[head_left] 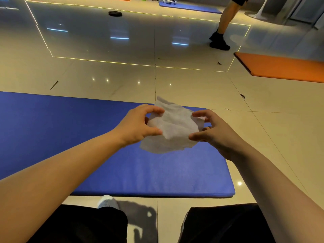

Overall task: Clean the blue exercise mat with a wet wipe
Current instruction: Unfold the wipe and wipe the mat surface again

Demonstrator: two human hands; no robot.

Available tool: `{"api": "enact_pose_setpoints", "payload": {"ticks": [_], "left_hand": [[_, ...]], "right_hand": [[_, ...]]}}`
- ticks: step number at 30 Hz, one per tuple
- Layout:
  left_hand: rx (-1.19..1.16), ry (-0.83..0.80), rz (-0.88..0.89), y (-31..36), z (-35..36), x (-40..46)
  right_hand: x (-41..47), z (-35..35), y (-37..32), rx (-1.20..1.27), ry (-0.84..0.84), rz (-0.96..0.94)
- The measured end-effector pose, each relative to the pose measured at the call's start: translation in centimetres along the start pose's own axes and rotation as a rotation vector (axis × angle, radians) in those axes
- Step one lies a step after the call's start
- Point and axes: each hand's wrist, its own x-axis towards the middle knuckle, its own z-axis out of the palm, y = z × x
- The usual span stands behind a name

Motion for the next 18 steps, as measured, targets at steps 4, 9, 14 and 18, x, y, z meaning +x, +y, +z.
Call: {"api": "enact_pose_setpoints", "payload": {"ticks": [4,9,14,18], "left_hand": [[0.179,-0.022,0.131,0.2,-0.9,0.3],[0.209,0.058,0.177,0.0,-1.0,0.5],[0.216,0.100,0.226,-0.5,-0.6,0.6],[0.186,0.102,0.185,-0.2,-0.4,0.6]], "right_hand": [[-0.1,0.2,-0.2,-0.005,0.057,0.027],[-0.1,-0.5,-0.5,0.183,0.115,0.054],[0.4,-0.9,-0.3,0.097,0.123,-0.018],[0.4,-1.0,-0.3,0.032,-0.039,-0.044]]}}
